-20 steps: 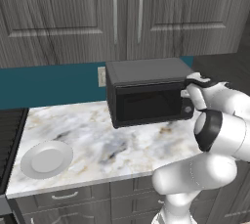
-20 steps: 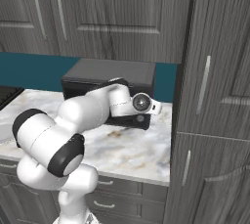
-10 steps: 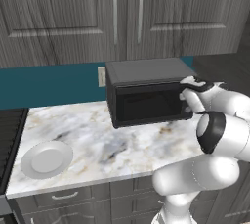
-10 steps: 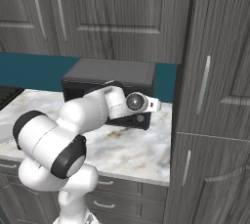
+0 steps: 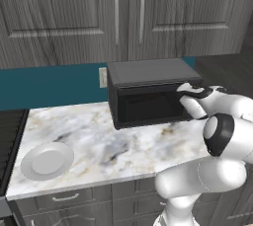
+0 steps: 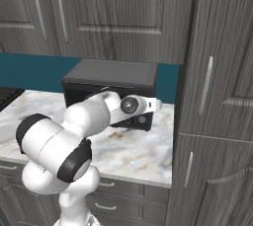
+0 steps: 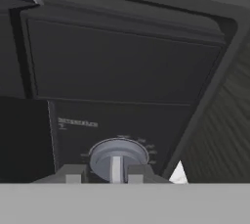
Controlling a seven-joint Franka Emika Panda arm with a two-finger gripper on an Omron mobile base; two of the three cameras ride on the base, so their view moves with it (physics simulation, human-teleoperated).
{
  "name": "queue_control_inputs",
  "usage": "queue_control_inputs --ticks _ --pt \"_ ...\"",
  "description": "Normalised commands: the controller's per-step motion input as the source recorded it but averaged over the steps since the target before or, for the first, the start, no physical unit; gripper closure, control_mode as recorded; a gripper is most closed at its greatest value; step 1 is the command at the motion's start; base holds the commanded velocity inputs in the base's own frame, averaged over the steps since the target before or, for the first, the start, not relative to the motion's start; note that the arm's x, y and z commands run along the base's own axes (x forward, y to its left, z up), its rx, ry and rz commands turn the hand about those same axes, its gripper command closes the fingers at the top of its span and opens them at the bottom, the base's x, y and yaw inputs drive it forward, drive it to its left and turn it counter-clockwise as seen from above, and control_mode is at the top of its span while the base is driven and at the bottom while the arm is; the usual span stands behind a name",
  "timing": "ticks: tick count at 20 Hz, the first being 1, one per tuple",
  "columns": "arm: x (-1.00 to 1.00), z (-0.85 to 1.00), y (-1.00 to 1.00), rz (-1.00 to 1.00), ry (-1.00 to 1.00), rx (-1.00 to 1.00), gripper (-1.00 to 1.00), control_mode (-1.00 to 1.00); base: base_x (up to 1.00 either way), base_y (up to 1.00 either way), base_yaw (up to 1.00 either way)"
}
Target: Pull the toaster oven rack outwards. Pick up the baguette from the plate and place it on the toaster oven rack. Close the toaster oven door fully and set the temperature to the lowest setting.
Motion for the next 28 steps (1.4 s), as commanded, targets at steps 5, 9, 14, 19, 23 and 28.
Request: queue_control_inputs --ticks 5,9,14,19,23,28 --pt "0.0 -0.32 0.0 0.13 0.0 -0.21 1.0 -1.0 0.0 0.0 0.0" --pt "0.0 -0.29 0.0 0.14 0.0 -0.2 1.0 -1.0 0.0 0.0 0.0" --pt "0.01 -0.26 0.0 0.15 0.0 -0.19 1.0 -1.0 0.0 0.0 0.0" --pt "0.0 -0.25 0.0 0.16 0.0 -0.19 1.0 -1.0 0.0 0.0 0.0" --pt "0.06 -0.23 0.0 0.16 0.0 -0.17 1.0 -1.0 0.0 0.0 0.0" --pt "0.07 -0.21 0.0 0.18 0.0 -0.16 1.0 -1.0 0.0 0.0 0.0"
